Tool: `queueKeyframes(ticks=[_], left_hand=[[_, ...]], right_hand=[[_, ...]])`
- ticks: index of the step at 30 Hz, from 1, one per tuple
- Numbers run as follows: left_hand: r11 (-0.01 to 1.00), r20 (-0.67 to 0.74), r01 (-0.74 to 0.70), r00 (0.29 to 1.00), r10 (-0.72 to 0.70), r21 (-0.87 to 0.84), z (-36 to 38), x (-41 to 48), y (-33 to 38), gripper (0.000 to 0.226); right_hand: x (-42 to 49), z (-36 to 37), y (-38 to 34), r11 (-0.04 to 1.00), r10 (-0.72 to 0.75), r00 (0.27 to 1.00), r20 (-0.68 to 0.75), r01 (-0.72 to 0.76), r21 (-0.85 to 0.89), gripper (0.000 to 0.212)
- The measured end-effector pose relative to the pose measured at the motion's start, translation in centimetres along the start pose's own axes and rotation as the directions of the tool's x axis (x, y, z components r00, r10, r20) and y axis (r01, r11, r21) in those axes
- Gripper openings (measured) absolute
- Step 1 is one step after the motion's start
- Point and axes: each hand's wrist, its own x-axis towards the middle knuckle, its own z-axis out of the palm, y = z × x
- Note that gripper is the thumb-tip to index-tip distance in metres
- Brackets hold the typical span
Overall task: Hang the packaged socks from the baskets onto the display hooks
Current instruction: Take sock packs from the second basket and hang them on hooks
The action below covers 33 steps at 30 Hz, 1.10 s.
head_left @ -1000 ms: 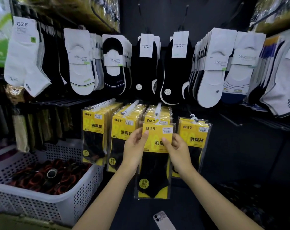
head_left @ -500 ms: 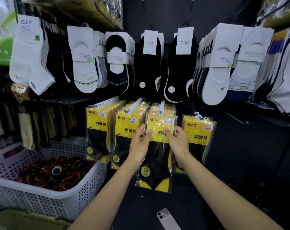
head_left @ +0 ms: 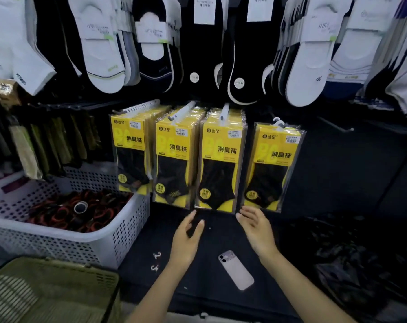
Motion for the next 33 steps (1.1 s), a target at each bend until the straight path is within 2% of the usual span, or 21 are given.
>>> queueKeyframes(ticks=[5, 7, 10, 12, 14, 17, 21, 24, 27, 29, 31, 33], left_hand=[[0.961, 0.056, 0.269, 0.961, -0.272, 0.063, 0.7, -7.7, -10.1, 0.037], [0.907, 0.102, 0.368, 0.913, -0.394, 0.206, 1.5, -10.6, -13.3, 0.035], [0.848, 0.178, 0.386, 0.865, -0.47, 0.363, 2.7, -14.0, -16.8, 0.039], [0.816, 0.149, 0.37, 0.868, -0.474, 0.443, 2.9, -15.3, -17.9, 0.049], [0.804, 0.087, 0.413, 0.867, -0.491, 0.428, 2.8, -16.1, -18.4, 0.058], [0.743, 0.014, 0.526, 0.813, -0.583, 0.414, 2.6, -16.6, -18.6, 0.061], [0.697, 0.069, 0.563, 0.754, -0.653, 0.443, 2.5, -17.5, -18.8, 0.062], [0.688, 0.027, 0.576, 0.758, -0.652, 0.441, 2.5, -17.9, -19.4, 0.054], [0.693, -0.039, 0.622, 0.754, -0.656, 0.366, 2.4, -17.7, -19.6, 0.023], [0.681, -0.061, 0.642, 0.742, -0.668, 0.353, 2.0, -17.7, -19.7, 0.012], [0.643, -0.117, 0.697, 0.701, -0.703, 0.317, 1.7, -17.6, -19.9, 0.017], [0.584, -0.198, 0.792, 0.61, -0.767, 0.178, 1.6, -17.5, -19.6, 0.045]], right_hand=[[-6.5, -2.0, 10.0, 0.969, 0.24, 0.969, 0.066, -0.236, -0.068, 0.018], [-9.0, -3.1, 13.7, 0.932, 0.337, 0.94, 0.051, -0.326, -0.162, 0.02], [-12.6, -4.7, 18.4, 0.842, 0.458, 0.888, -0.049, -0.451, -0.296, 0.018], [-14.2, -5.1, 20.4, 0.764, 0.493, 0.861, -0.123, -0.496, -0.414, 0.012], [-15.4, -4.9, 21.7, 0.717, 0.538, 0.822, -0.188, -0.563, -0.41, 0.019], [-16.5, -4.7, 23.1, 0.598, 0.633, 0.737, -0.238, -0.66, -0.455, 0.05], [-17.7, -3.9, 24.0, 0.521, 0.805, 0.569, -0.165, -0.813, -0.262, 0.059], [-18.2, -3.4, 24.3, 0.526, 0.803, 0.575, -0.157, -0.808, -0.266, 0.048], [-18.3, -3.5, 24.1, 0.523, 0.8, 0.568, -0.191, -0.818, -0.241, 0.05], [-18.1, -3.9, 24.0, 0.523, 0.81, 0.555, -0.188, -0.829, -0.197, 0.054], [-17.8, -4.3, 23.6, 0.498, 0.854, 0.51, -0.104, -0.859, -0.121, 0.048], [-17.5, -4.7, 22.5, 0.439, 0.899, 0.436, 0.046, -0.895, -0.082, 0.044]])
